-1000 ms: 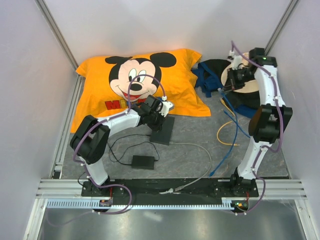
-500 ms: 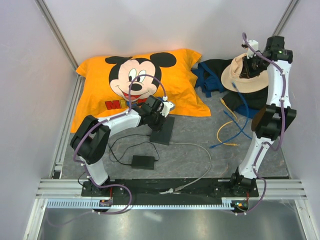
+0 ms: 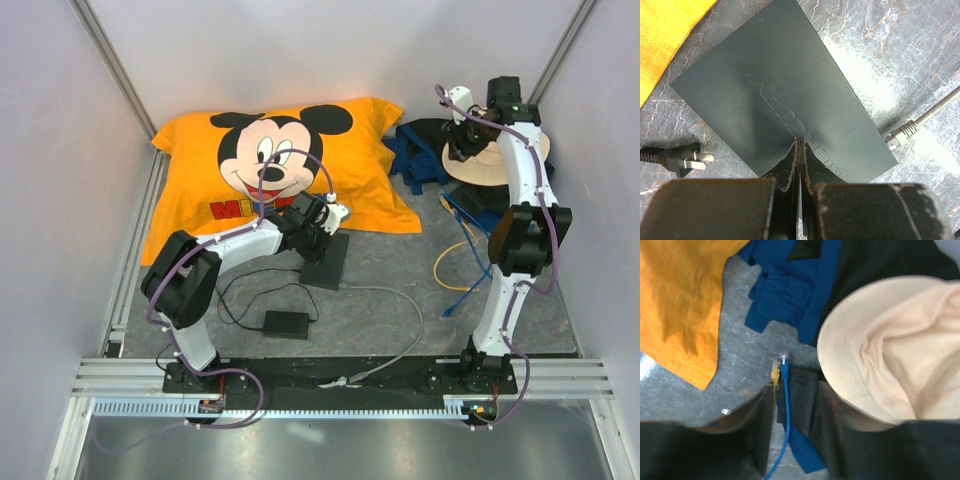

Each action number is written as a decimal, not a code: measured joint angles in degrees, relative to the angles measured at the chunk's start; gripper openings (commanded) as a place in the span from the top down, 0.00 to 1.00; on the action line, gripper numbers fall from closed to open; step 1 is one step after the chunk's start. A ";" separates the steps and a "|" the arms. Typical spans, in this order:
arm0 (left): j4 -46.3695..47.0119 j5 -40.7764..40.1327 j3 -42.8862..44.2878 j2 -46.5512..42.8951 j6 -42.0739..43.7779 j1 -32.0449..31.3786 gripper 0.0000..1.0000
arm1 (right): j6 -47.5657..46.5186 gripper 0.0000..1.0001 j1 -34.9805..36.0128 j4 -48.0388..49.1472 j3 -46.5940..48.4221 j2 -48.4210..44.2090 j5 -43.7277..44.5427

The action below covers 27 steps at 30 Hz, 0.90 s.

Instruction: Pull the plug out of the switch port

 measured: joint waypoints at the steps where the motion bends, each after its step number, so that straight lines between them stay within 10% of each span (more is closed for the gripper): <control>1: 0.00 -0.04 0.00 0.00 0.00 -0.02 0.98 | 0.09 0.11 0.61 0.52 -0.90 -0.50 -0.11; 16: 0.04 -0.11 -0.04 0.00 0.04 -0.09 0.98 | 28.22 0.02 9.07 8.20 -34.91 -10.62 -24.48; 27: 0.83 0.13 -0.81 -0.48 0.11 -0.09 0.98 | 25.00 0.18 24.35 5.64 -44.39 -5.03 -32.96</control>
